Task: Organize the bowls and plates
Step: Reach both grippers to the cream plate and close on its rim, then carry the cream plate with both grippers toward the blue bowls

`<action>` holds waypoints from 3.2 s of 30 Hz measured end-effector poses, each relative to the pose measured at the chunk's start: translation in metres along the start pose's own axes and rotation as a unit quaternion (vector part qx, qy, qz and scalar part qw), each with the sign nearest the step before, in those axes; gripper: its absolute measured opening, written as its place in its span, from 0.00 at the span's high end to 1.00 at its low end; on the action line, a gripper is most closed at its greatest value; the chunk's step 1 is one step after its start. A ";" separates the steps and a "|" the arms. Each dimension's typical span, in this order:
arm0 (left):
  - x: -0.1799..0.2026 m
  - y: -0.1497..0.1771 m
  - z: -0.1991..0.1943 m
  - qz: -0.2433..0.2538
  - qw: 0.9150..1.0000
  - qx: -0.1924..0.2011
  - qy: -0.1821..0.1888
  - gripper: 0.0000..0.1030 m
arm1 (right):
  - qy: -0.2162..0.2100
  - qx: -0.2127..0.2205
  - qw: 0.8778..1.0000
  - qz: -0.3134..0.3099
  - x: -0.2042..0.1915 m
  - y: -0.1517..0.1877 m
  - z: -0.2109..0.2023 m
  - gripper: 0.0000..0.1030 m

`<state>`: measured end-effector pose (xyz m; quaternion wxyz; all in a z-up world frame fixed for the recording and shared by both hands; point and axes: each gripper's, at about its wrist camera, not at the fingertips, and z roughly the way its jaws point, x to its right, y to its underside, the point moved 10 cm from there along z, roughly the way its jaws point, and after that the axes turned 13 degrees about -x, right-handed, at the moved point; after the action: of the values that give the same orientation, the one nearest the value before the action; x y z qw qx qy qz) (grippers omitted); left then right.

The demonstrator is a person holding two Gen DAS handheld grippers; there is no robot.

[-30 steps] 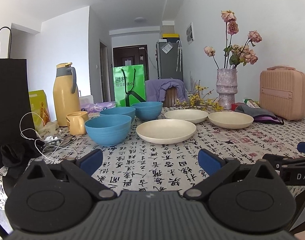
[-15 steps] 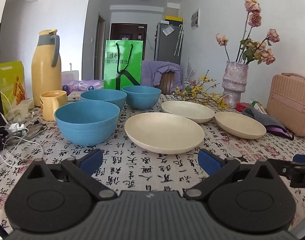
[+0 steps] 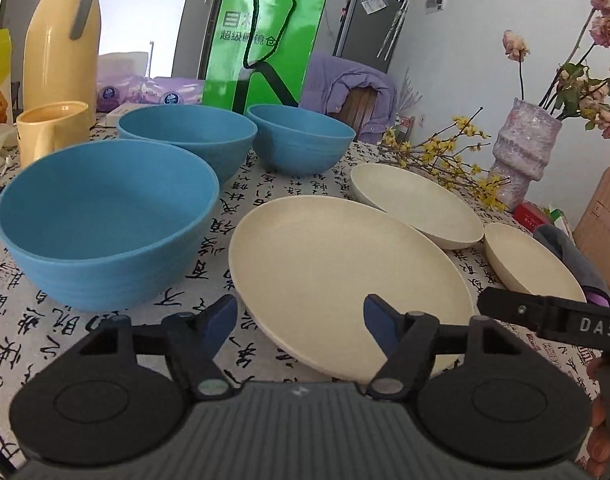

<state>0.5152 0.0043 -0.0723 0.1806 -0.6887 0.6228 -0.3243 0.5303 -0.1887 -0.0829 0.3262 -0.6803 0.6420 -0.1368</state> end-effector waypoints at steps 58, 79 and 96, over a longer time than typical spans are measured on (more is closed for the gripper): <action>0.064 0.140 -0.124 0.034 0.999 -0.005 0.008 0.84 | 0.068 0.036 0.997 0.011 0.028 0.140 -0.141 0.89; -0.044 0.127 -0.136 0.008 1.000 -0.001 -0.030 0.84 | 0.050 0.011 0.998 -0.027 -0.073 0.142 -0.099 0.88; -0.138 0.114 -0.131 -0.015 0.997 -0.001 -0.076 0.83 | 0.014 -0.018 0.997 -0.067 -0.165 0.134 -0.037 0.87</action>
<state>0.3406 0.1410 -0.0823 0.2220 -0.7210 0.5971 -0.2728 0.3801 -0.0346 -0.0999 0.2951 -0.7258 0.6015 -0.1563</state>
